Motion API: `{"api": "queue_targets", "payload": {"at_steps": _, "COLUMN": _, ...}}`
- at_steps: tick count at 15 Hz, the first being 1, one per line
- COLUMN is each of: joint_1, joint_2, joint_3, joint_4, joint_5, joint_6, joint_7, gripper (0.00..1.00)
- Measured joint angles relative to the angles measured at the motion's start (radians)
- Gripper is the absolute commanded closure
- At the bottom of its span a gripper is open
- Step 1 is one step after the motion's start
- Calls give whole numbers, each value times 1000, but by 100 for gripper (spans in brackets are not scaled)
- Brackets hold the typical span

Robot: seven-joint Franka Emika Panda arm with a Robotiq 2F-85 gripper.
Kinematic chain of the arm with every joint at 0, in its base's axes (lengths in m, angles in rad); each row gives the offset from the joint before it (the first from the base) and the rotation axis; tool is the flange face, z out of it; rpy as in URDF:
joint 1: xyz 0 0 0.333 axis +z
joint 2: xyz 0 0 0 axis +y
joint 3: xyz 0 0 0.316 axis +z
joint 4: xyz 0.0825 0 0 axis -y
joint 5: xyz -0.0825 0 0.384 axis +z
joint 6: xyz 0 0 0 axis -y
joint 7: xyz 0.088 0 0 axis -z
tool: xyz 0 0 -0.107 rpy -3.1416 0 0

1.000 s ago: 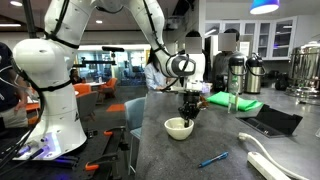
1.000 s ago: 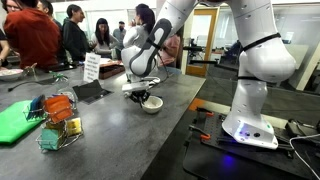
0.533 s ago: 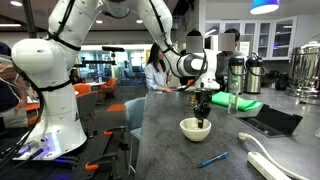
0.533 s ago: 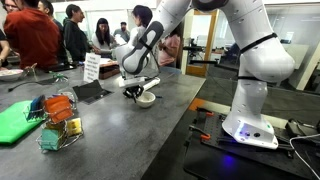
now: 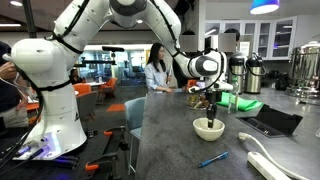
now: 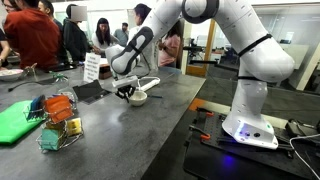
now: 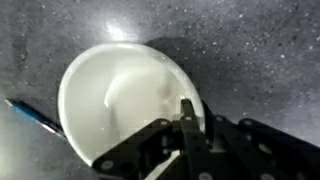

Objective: Move the bowl backwards

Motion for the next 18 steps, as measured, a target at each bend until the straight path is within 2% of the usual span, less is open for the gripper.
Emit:
{"api": "queue_targets", "payload": {"at_steps": 1, "joint_1": 5, "joint_2": 10, "joint_3": 1, "joint_4": 18, "joint_5": 0, "joint_6": -19, "joint_7": -9, "gripper": 65}}
{"api": "queue_targets", "payload": {"at_steps": 2, "joint_1": 10, "joint_2": 18, "joint_3": 1, "joint_4": 31, "joint_5": 0, "joint_6": -36, "joint_7": -9, "gripper": 63}}
{"api": "queue_targets", "payload": {"at_steps": 4, "joint_1": 25, "joint_2": 25, "joint_3": -1, "joint_4": 40, "joint_5": -1, "joint_6": -53, "joint_7": -5, "gripper": 50}}
{"api": "queue_targets", "payload": {"at_steps": 10, "joint_1": 90, "joint_2": 4, "joint_3": -20, "joint_4": 20, "joint_5": -10, "joint_6": -53, "joint_7": 85, "gripper": 5}}
{"api": "queue_targets", "payload": {"at_steps": 11, "joint_1": 105, "joint_2": -12, "joint_3": -33, "joint_4": 8, "joint_5": -24, "joint_6": -53, "joint_7": 113, "gripper": 0}}
{"api": "queue_targets", "payload": {"at_steps": 14, "joint_1": 148, "joint_2": -71, "joint_3": -74, "joint_4": -40, "joint_5": -107, "joint_6": -54, "joint_7": 208, "gripper": 0}}
{"api": "queue_targets", "payload": {"at_steps": 18, "joint_1": 148, "joint_2": -169, "joint_3": -55, "joint_4": -132, "joint_5": -115, "joint_6": -49, "joint_7": 230, "gripper": 0}}
